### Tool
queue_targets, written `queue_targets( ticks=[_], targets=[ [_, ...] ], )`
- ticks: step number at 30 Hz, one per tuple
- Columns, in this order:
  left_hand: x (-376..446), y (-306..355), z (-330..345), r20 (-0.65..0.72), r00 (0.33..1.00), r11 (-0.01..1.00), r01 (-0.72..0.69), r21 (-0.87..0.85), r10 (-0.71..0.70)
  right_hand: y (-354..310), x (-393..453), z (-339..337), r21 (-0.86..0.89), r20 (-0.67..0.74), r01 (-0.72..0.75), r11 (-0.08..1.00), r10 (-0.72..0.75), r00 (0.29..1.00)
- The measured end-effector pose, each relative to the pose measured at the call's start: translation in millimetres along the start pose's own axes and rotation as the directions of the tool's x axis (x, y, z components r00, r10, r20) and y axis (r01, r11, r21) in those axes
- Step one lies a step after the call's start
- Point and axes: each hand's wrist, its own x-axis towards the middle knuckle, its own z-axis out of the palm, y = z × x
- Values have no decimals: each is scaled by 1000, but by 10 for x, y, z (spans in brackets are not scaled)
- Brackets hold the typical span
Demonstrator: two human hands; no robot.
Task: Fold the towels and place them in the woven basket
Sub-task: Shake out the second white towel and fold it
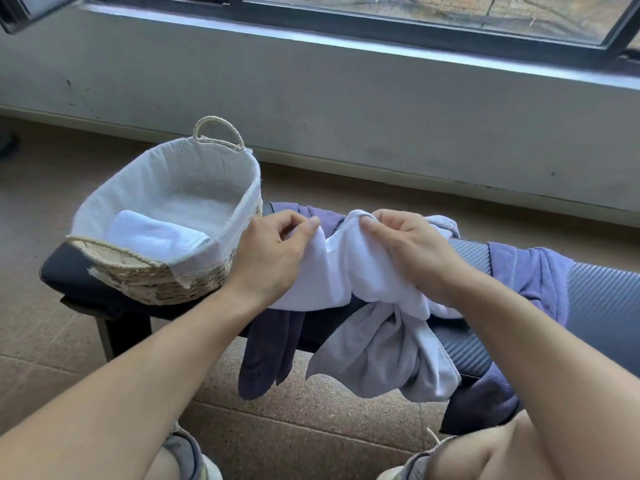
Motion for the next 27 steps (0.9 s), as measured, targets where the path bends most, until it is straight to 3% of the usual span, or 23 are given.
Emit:
queue_targets(
  ticks=[5,12,17,23,27],
  targets=[
    [-96,43,111,97,992,987,88,-134,-75,-15,-60,91,10,141,12,1000,-13,990],
    [-86,15,62,99,992,994,86,-72,-79,-42,-87,78,-12,198,19,1000,-17,980],
    [-87,79,2,322,947,997,21,-76,5,-55,-116,68,-105,184,75,992,-55,981],
    [-21,-63,21,169,985,992,7,126,-28,-47,-118,-26,-409,80,108,906,-82,993],
    [48,-80,-10,-43,996,978,83,190,-76,-57,-126,-145,-587,-193,-51,808,-78,978]
  ],
)
